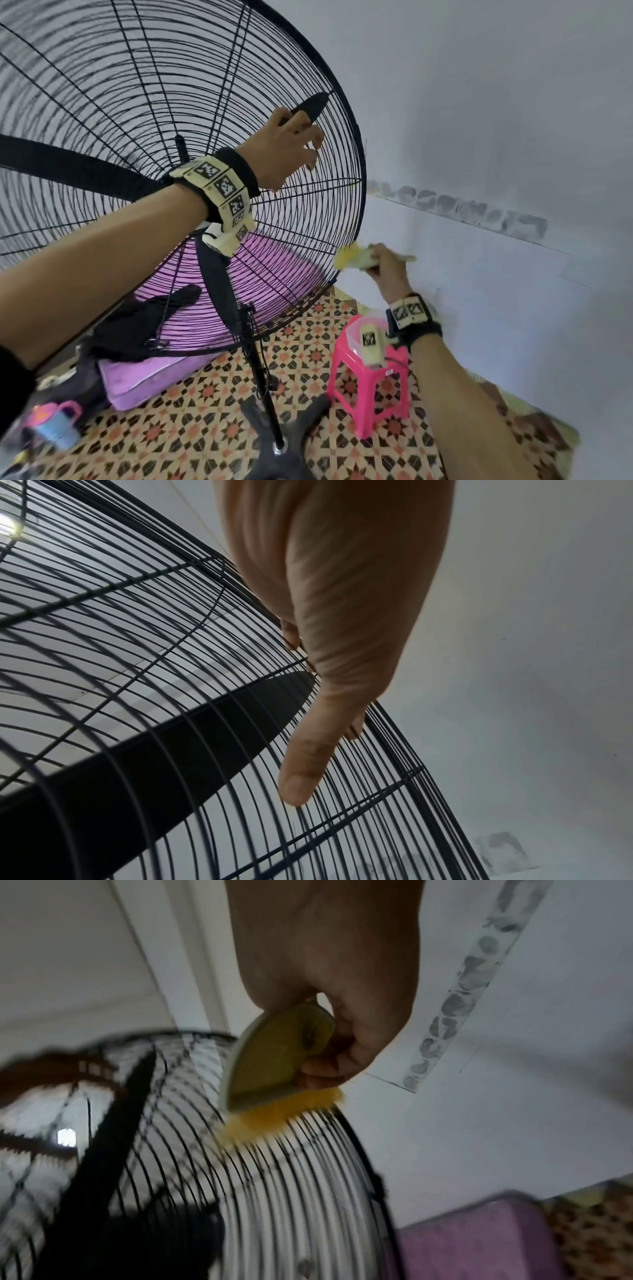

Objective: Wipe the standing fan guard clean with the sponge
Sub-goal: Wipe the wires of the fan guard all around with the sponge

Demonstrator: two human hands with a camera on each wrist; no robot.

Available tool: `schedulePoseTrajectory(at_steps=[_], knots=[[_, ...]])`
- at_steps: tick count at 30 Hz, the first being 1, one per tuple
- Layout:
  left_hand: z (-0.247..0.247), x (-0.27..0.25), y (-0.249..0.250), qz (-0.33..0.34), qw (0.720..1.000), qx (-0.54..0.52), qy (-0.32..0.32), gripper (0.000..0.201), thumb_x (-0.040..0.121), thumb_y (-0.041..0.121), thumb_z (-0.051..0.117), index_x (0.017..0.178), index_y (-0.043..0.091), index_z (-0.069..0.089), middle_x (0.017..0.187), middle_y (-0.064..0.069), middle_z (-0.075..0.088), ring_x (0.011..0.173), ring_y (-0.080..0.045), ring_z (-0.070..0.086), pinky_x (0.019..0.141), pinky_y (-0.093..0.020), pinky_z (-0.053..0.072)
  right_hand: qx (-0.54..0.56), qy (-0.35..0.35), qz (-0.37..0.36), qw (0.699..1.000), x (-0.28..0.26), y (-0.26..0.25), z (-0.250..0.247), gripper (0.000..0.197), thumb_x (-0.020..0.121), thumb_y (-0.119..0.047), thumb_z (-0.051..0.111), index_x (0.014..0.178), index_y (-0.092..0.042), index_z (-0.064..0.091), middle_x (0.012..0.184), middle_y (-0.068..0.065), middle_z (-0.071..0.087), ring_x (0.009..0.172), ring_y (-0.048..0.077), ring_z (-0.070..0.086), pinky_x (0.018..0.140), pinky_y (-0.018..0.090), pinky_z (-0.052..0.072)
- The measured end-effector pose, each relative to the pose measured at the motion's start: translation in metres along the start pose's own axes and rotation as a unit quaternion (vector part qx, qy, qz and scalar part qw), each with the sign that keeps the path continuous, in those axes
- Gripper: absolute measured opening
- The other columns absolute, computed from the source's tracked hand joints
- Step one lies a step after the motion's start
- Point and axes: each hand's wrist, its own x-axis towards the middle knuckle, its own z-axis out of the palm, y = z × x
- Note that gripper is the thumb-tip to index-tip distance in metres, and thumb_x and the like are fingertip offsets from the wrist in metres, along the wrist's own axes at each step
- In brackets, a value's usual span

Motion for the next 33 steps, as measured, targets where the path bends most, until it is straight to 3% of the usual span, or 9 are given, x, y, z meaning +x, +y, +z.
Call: schedulePoseTrajectory(at_steps=[10,16,18,20,23,26,28,31,33], knots=[[-0.002,0.002,0.002,0.004,1.0,-0.002,0.001,0.065,0.072,0.033,0.088,0.131,0.038,0.06,0.151,0.005,0.033,0.143,-0.029,0.029,0.119,-0.051,0.027,0.196,-0.052,-0.036,0.979,0.033,-0.077,0.023,0.013,0.1,-0.004,0.047,0.1,-0.009,0.059,0.102,0.01,0.061,0.089,0.019,0.062,0.065,0.022,0.059],[-0.002,0.0,0.0,0.006,1.0,-0.008,0.007,0.067,0.071,0.036,0.089,0.131,0.038,0.06,0.152,0.005,0.033,0.144,-0.029,0.027,0.119,-0.052,0.027,-0.092,-0.047,0.047,0.994,0.024,-0.028,-0.014,0.014,0.099,-0.007,0.05,0.087,-0.004,0.056,0.094,0.015,0.06,0.08,0.022,0.061,0.068,0.029,0.055],[-0.003,0.002,0.001,0.009,1.0,-0.01,0.01,0.067,0.07,0.035,0.089,0.131,0.038,0.06,0.151,0.006,0.033,0.144,-0.029,0.027,0.119,-0.051,0.027,-0.225,0.024,-0.045,0.973,0.026,-0.054,-0.013,0.018,0.096,-0.017,0.054,0.083,-0.004,0.059,0.091,0.013,0.065,0.082,0.024,0.063,0.078,0.034,0.052],[-0.002,0.002,0.004,0.008,1.0,-0.011,0.014,0.063,0.073,0.029,0.087,0.13,0.037,0.061,0.151,0.005,0.035,0.143,-0.03,0.029,0.119,-0.051,0.027,-0.395,0.121,-0.196,0.889,0.026,-0.083,-0.008,0.028,0.091,-0.03,0.058,0.102,-0.006,0.067,0.094,0.007,0.067,0.09,0.024,0.061,0.085,0.032,0.048],[0.0,0.0,0.005,-0.005,1.0,-0.014,0.02,0.056,0.078,0.021,0.081,0.129,0.035,0.063,0.151,0.003,0.036,0.143,-0.03,0.03,0.12,-0.051,0.027,-0.358,0.081,-0.421,0.829,0.018,-0.104,0.007,0.045,0.094,-0.018,0.061,0.138,-0.014,0.059,0.109,0.009,0.071,0.09,0.02,0.065,0.08,0.027,0.052],[0.001,-0.001,0.003,-0.005,1.0,-0.02,0.017,0.059,0.077,0.024,0.083,0.131,0.036,0.061,0.152,0.004,0.034,0.144,-0.03,0.028,0.12,-0.052,0.025,-0.359,0.026,-0.536,0.764,0.013,-0.093,0.022,0.05,0.1,-0.015,0.057,0.149,-0.015,0.048,0.117,0.018,0.07,0.095,0.027,0.069,0.084,0.034,0.058],[0.0,0.0,0.002,0.0,1.0,-0.018,0.016,0.061,0.075,0.027,0.085,0.13,0.036,0.062,0.152,0.004,0.034,0.143,-0.03,0.028,0.12,-0.051,0.025,-0.381,0.039,-0.537,0.751,0.008,-0.072,0.023,0.051,0.1,-0.014,0.056,0.15,-0.014,0.048,0.1,0.016,0.068,0.074,0.025,0.062,0.072,0.032,0.054],[0.001,-0.001,0.002,0.001,1.0,-0.011,0.012,0.064,0.073,0.03,0.088,0.131,0.037,0.061,0.153,0.004,0.033,0.143,-0.031,0.028,0.12,-0.052,0.026,-0.426,0.0,-0.431,0.795,0.001,-0.039,0.008,0.05,0.094,-0.009,0.061,0.144,-0.012,0.056,0.094,0.019,0.072,0.069,0.023,0.06,0.072,0.029,0.051],[0.0,0.0,0.001,-0.002,1.0,-0.008,0.007,0.068,0.072,0.033,0.089,0.133,0.038,0.06,0.153,0.005,0.031,0.145,-0.031,0.026,0.121,-0.053,0.026,-0.44,-0.017,-0.361,0.822,0.0,-0.036,0.0,0.049,0.093,-0.01,0.063,0.142,-0.014,0.059,0.09,0.017,0.074,0.062,0.012,0.059,0.064,0.015,0.047]])
